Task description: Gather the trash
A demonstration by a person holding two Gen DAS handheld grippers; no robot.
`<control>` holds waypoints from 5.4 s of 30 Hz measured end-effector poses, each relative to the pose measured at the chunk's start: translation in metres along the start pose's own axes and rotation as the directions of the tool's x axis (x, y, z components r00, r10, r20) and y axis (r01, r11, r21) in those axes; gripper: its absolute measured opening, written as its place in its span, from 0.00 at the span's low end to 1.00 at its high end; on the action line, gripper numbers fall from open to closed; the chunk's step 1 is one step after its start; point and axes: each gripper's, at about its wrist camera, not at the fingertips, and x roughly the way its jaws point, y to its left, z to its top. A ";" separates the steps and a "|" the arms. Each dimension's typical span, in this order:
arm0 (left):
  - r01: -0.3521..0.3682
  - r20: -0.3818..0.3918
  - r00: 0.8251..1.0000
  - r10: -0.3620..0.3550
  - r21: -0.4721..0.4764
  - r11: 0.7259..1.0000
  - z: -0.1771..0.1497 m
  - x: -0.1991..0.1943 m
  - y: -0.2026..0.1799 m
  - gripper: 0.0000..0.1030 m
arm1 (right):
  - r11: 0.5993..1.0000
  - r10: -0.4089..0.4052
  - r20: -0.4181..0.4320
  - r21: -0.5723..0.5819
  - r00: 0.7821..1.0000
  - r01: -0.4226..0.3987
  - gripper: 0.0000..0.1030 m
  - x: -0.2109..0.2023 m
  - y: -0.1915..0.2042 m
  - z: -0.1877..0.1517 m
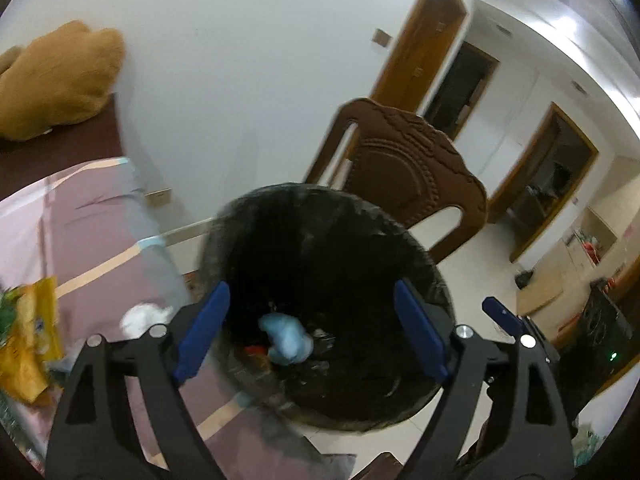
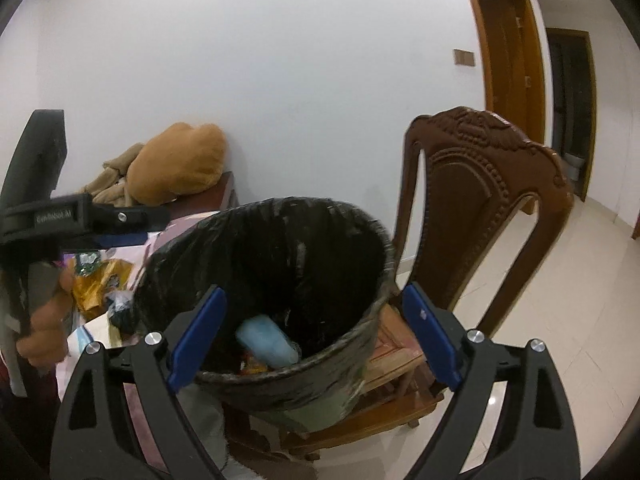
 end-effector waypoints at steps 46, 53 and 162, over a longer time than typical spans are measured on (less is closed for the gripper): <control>-0.602 -0.132 0.777 0.616 -0.441 0.666 -0.179 -0.167 0.242 0.91 | 0.601 0.573 -0.525 -0.252 0.629 -0.758 0.85 0.050 0.263 -0.076; -0.595 -0.134 0.782 0.609 -0.455 0.663 -0.181 -0.170 0.242 0.91 | 0.748 0.405 -0.503 -0.298 0.764 -0.593 0.86 0.091 0.271 -0.072; -0.331 -0.232 0.918 0.323 0.005 0.944 -0.169 -0.076 0.146 0.51 | 0.882 0.225 -0.393 -0.307 0.891 -0.358 0.78 0.084 0.194 -0.089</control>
